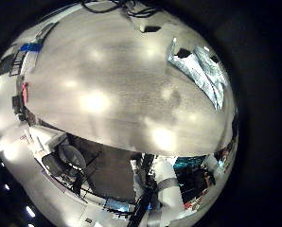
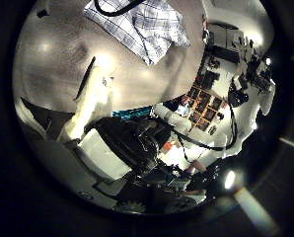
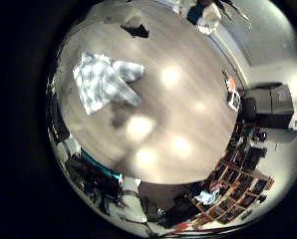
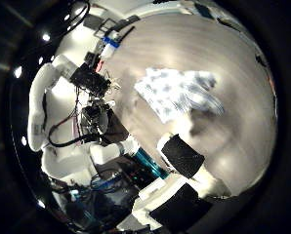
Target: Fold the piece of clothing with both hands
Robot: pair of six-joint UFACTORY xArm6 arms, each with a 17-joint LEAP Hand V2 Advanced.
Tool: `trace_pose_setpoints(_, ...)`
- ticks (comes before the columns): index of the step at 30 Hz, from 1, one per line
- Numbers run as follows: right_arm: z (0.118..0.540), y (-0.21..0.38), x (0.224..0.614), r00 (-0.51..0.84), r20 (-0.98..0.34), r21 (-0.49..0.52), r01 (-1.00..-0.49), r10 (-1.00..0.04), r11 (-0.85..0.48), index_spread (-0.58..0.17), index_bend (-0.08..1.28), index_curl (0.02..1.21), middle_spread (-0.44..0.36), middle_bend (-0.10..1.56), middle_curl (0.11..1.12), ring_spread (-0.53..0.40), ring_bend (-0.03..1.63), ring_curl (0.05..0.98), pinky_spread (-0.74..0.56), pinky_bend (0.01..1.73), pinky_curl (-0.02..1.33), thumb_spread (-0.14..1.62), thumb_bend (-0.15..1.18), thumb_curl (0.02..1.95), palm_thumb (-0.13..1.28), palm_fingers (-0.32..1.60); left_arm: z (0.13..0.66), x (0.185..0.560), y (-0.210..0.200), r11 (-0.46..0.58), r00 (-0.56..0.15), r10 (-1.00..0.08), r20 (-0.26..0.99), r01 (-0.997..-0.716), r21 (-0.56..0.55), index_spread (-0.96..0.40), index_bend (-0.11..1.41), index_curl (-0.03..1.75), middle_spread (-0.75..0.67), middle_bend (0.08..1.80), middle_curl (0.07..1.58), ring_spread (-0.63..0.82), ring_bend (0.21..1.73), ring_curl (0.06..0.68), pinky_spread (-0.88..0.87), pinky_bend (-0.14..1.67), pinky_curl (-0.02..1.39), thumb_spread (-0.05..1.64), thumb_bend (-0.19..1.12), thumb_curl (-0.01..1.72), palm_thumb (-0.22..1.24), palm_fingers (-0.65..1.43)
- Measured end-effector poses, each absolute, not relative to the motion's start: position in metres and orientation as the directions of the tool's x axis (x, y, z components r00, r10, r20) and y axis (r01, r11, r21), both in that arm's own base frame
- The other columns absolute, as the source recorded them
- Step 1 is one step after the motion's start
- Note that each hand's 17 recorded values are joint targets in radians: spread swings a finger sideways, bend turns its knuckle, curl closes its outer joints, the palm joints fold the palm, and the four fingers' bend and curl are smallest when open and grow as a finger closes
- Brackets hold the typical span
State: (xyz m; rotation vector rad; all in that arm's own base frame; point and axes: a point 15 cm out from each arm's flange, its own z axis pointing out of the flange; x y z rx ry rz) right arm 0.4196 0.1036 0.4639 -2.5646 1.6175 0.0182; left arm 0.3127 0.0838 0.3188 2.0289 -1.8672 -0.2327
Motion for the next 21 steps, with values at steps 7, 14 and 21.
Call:
trace_pose_setpoints(7,0.456,0.085,0.389,0.411,-0.064,-0.028,-0.912,-0.909,-0.41,-0.406,0.19,0.34,-0.016,0.27,0.34,0.121,0.6,0.236,0.42,0.59,0.35,1.3,-0.02,0.37,0.55,0.14,0.333,0.3,0.064,-0.029,0.072,-0.992,0.106,-0.933,0.36,-0.08,0.21,0.52,0.09,0.19,0.38,0.14,0.61,0.22,0.22,0.19,0.33,1.41,-0.01,0.35,0.55,0.33)
trace_pose_setpoints(14,0.425,0.074,0.338,0.4,-0.086,0.059,-0.912,-0.912,-0.406,-0.414,0.2,0.36,-0.088,0.23,0.34,0.126,0.52,0.217,0.41,0.52,0.31,1.31,-0.02,0.35,0.5,0.19,0.33,0.284,0.041,0.001,0.041,-0.993,0.111,-0.933,0.36,-0.09,0.21,0.53,0.09,0.19,0.38,0.14,0.62,0.218,0.22,0.19,0.33,1.41,-0.01,0.35,0.55,0.33)
trace_pose_setpoints(21,0.398,0.075,0.305,0.386,-0.111,0.108,-0.911,-0.916,-0.398,-0.411,0.19,0.36,-0.119,0.21,0.34,0.128,0.47,0.206,0.41,0.48,0.29,1.32,-0.01,0.34,0.48,0.23,0.327,0.273,0.024,0.072,-0.038,-0.994,0.105,-0.936,0.344,-0.09,0.23,0.53,0.09,0.19,0.38,0.14,0.61,0.214,0.22,0.19,0.33,1.41,-0.01,0.35,0.55,0.34)
